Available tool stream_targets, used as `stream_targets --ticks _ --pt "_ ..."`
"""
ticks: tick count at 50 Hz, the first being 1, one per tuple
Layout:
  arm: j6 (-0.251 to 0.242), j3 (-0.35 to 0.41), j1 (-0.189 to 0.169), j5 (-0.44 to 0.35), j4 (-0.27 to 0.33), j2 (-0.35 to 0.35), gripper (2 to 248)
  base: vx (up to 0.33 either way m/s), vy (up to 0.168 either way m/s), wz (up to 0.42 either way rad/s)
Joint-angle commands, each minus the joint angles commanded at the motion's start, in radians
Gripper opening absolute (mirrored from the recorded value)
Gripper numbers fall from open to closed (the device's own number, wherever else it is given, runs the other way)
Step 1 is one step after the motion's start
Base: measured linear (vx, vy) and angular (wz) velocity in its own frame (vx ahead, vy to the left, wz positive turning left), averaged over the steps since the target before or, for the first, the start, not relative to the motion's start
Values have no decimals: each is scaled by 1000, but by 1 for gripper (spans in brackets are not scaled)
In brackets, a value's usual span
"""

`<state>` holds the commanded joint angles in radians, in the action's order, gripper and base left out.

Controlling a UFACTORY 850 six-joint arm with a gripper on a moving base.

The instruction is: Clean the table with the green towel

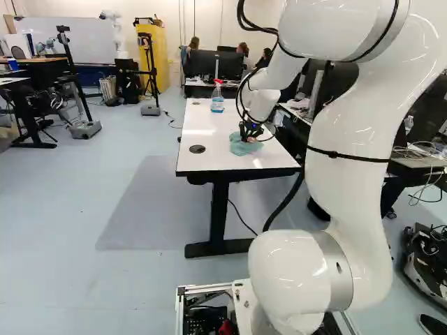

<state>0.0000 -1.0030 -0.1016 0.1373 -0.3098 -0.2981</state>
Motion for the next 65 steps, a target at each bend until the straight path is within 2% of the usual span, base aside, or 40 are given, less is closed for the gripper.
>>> stream_targets --ticks 33,65 --pt "0 171 -7 0 0 146 20 0 0 0" --pt "0 250 -120 0 0 217 20 0 0 0"
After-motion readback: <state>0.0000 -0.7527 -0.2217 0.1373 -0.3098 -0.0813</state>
